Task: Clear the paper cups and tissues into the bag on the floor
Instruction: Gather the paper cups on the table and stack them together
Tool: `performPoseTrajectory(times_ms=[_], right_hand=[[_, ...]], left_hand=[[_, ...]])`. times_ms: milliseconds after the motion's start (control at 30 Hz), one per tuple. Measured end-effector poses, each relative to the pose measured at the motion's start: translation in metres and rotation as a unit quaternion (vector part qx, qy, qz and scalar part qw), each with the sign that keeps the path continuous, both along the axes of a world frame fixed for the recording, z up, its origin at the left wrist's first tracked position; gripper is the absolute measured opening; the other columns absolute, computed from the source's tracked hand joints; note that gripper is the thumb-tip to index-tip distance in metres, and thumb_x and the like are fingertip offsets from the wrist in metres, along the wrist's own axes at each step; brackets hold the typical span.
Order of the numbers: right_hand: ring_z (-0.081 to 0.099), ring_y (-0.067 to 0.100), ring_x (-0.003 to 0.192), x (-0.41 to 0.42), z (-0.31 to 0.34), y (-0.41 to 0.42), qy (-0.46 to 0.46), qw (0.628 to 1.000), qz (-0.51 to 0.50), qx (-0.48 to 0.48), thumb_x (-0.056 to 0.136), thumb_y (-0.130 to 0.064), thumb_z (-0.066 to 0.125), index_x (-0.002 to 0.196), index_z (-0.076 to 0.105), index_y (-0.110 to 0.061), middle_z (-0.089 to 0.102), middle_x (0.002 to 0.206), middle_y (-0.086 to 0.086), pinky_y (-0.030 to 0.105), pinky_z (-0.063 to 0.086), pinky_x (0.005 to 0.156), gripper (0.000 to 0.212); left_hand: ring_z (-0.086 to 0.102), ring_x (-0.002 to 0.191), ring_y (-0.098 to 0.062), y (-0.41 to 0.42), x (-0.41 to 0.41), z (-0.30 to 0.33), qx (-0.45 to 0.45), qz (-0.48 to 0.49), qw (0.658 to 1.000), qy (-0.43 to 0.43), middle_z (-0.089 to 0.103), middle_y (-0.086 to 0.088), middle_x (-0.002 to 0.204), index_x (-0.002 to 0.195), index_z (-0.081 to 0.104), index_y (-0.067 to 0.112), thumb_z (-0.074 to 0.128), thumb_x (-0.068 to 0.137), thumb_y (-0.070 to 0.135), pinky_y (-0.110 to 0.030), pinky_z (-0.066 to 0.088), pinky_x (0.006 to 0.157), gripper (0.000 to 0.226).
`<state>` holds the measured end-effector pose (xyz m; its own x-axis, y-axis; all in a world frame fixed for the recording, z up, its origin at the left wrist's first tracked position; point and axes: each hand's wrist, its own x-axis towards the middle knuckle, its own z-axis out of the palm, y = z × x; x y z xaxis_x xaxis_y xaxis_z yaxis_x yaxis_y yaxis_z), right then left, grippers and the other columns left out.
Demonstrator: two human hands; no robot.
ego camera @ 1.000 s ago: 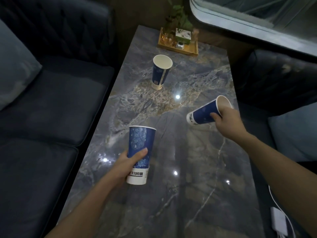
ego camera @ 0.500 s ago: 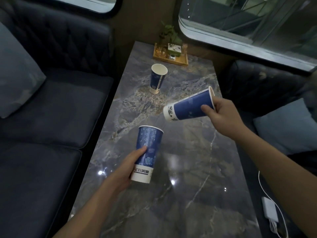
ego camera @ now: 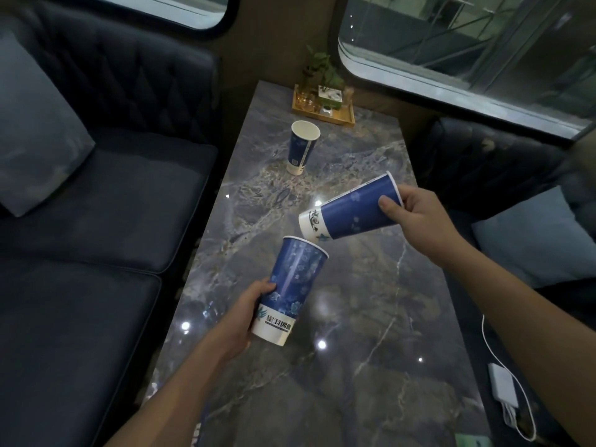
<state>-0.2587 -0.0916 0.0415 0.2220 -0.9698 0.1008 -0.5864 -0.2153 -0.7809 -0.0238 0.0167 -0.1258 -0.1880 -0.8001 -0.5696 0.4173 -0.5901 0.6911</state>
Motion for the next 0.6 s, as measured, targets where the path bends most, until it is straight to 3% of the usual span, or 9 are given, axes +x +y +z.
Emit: performPoseTrajectory(times_ms=[133,233,400,533,600], right_hand=[[0.067,0.007,0.077,-0.001,-0.006,0.005,0.009,1.000,0.006,0.017,0.095,-0.013,0.053,0.097,0.068,-0.008,0.072,0.088,0.004,0.019,0.052,0.072,0.016],[0.067,0.009,0.077,-0.001,-0.005,0.008,0.007,1.000,0.009,0.028,0.095,-0.012,0.052,0.095,0.068,-0.008,0.072,0.087,0.006,0.020,0.052,0.071,0.016],[0.070,0.021,0.081,-0.005,-0.011,0.012,0.014,0.998,-0.007,0.053,0.095,-0.014,0.053,0.092,0.070,-0.007,0.074,0.088,0.012,0.034,0.055,0.075,0.019],[0.067,0.003,0.067,-0.007,-0.018,0.016,-0.005,0.996,-0.045,0.076,0.094,-0.015,0.054,0.080,0.069,-0.021,0.072,0.078,0.000,0.023,0.051,0.065,0.021],[0.064,-0.001,0.061,-0.006,-0.022,0.019,-0.019,0.993,-0.057,0.105,0.094,-0.014,0.053,0.080,0.068,-0.017,0.070,0.075,0.001,0.018,0.050,0.060,0.020]], left_hand=[[0.070,0.067,-0.026,0.001,0.003,0.001,-0.017,-0.012,1.000,0.001,0.077,-0.014,0.083,0.105,0.066,0.006,0.070,0.054,0.039,-0.036,0.053,0.070,0.061],[0.069,0.079,-0.028,-0.001,0.004,0.001,-0.046,-0.033,0.998,0.010,0.075,-0.014,0.100,0.121,0.064,0.015,0.073,0.059,0.042,-0.036,0.053,0.073,0.069],[0.072,0.080,-0.020,0.000,0.003,0.005,-0.061,-0.028,0.997,0.046,0.074,-0.007,0.111,0.122,0.065,0.026,0.065,0.076,0.028,-0.026,0.055,0.058,0.046],[0.071,0.090,-0.024,0.000,0.002,0.003,-0.038,0.027,0.996,0.075,0.072,-0.008,0.117,0.125,0.064,0.016,0.063,0.077,0.030,-0.033,0.057,0.070,0.050],[0.069,0.093,-0.027,-0.001,0.002,0.001,-0.021,0.063,0.995,0.079,0.070,-0.011,0.120,0.127,0.061,0.011,0.060,0.082,0.027,-0.036,0.056,0.071,0.048]])
